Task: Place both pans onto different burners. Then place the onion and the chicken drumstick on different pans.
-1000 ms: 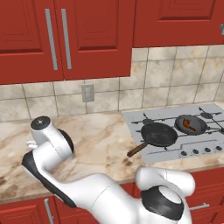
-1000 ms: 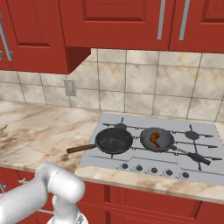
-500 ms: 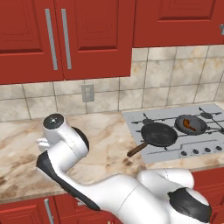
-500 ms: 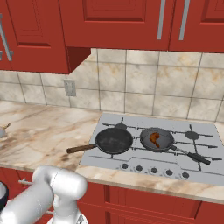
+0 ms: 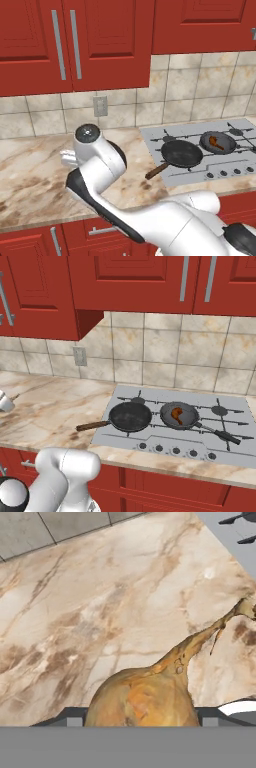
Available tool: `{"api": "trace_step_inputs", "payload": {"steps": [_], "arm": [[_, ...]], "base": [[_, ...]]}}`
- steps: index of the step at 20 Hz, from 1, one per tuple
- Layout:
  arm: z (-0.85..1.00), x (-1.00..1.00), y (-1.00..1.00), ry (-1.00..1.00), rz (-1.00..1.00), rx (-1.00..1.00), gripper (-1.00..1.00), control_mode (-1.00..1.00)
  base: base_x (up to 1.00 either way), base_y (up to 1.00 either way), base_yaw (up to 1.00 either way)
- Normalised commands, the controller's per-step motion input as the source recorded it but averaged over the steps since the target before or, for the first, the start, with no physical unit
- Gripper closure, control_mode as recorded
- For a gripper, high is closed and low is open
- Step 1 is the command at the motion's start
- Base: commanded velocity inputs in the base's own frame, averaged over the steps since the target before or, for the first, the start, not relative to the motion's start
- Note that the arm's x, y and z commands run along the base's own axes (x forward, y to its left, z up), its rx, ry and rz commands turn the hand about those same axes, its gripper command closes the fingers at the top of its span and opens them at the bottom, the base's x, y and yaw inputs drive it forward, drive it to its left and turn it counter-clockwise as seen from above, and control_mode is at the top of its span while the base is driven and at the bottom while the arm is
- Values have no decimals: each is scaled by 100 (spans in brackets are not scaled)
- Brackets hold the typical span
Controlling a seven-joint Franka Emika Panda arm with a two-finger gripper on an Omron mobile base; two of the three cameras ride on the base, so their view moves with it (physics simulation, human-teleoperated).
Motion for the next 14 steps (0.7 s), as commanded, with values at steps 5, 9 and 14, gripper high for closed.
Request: {"api": "trace_step_inputs", "payload": {"steps": [5, 9, 14], "arm": [[36, 0, -51, -2, -1, 9, 100, -100], [33, -1, -53, 0, -1, 6, 100, -100], [25, -9, -55, 0, 0, 4, 100, -100]], "base": [[0, 0, 0], [0, 0, 0], [0, 0, 0]]}}
